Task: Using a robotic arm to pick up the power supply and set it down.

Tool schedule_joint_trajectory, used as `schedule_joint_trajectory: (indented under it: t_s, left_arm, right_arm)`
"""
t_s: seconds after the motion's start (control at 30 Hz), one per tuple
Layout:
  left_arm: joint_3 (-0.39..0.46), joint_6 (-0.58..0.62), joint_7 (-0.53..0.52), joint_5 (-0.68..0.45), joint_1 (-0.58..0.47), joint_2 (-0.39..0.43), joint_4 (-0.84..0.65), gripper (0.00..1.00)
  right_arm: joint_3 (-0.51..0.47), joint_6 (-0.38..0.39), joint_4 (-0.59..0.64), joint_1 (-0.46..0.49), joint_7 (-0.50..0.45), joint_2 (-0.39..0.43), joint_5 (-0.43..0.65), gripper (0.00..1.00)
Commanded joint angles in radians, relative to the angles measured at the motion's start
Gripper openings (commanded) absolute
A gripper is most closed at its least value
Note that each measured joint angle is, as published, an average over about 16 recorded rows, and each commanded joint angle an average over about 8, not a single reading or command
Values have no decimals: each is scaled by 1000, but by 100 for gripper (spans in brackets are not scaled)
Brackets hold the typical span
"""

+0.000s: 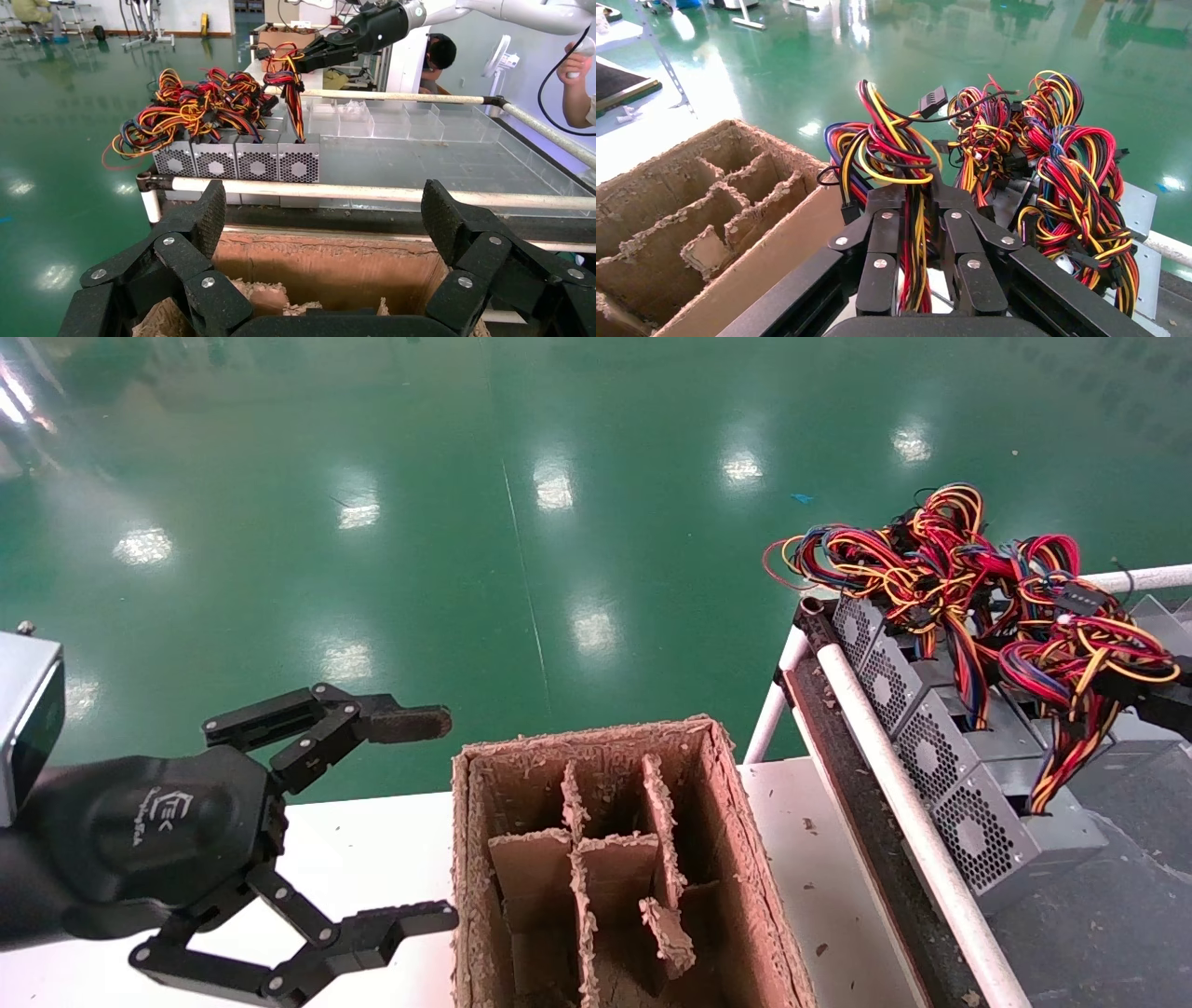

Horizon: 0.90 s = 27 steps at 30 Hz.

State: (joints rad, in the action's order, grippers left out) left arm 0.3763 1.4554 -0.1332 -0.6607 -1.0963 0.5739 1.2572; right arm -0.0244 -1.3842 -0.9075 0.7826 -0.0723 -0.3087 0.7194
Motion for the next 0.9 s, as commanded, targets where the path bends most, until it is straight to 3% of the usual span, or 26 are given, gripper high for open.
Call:
schedule_joint_trajectory:
  t_s: [0.03, 0.3, 0.53, 0.9]
  left_arm:
    - [0, 0, 0, 0, 0, 0, 0, 100]
    - [0, 0, 0, 0, 0, 0, 0, 100]
    - [0, 0, 0, 0, 0, 0, 0, 100]
    - [0, 0, 0, 0, 0, 0, 0, 100]
  right_arm:
    - [1, 0, -3, -1, -6, 3, 1, 100]
    - [0, -36, -8, 1, -24, 21, -13, 100]
    - [-15, -51, -10, 8, -25, -1, -56, 100]
    - [38, -60, -73, 56, -38, -51, -44, 100]
